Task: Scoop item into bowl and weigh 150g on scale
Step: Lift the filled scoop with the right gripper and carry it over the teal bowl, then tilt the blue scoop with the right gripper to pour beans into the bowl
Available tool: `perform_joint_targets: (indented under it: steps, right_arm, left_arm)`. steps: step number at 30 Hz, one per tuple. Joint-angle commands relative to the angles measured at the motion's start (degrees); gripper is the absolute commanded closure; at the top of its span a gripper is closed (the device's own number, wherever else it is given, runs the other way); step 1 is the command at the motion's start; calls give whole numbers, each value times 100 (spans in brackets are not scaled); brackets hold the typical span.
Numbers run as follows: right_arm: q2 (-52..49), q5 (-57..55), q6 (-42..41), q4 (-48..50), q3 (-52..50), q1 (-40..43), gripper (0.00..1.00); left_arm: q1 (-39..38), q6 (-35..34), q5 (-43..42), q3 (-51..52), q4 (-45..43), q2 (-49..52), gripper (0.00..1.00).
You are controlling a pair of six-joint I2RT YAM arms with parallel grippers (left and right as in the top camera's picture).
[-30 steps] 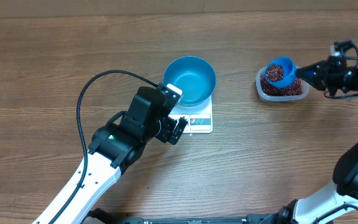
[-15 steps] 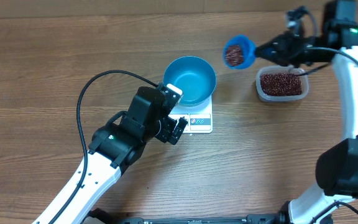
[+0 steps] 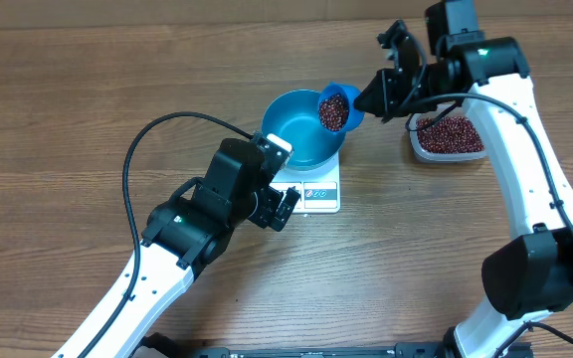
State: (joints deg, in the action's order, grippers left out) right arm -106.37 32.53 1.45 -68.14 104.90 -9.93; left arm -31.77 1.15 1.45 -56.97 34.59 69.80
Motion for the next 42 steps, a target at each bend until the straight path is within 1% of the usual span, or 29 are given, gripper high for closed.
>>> perform_joint_targets:
  steps: [1, 7, 17, 25, 30, 34, 42]
  right_arm:
    - [149, -168, 50, 55, 205, -157, 96]
    - [149, -295, 52, 55, 205, -420, 96]
    - [149, -1641, 199, 227, 205, -1095, 96]
    - [149, -2114, 205, 601, 205, -1373, 96]
    - [149, -2173, 485, 632, 205, -1478, 96]
    - [149, -2404, 560, 634, 205, -1526, 96]
    - [149, -2496, 1300, 658, 205, -1600, 96]
  left_arm:
    - [35, -72, -90, 13, -9, 22, 1]
    - [35, -72, -90, 13, -9, 22, 0]
    - [35, -72, -90, 15, -9, 22, 1]
    - [35, -72, -90, 13, -9, 22, 0]
    - [35, -72, -90, 15, -9, 22, 0]
    - [35, -70, -90, 13, -9, 22, 0]
    - [35, -72, -90, 13, -9, 22, 1]
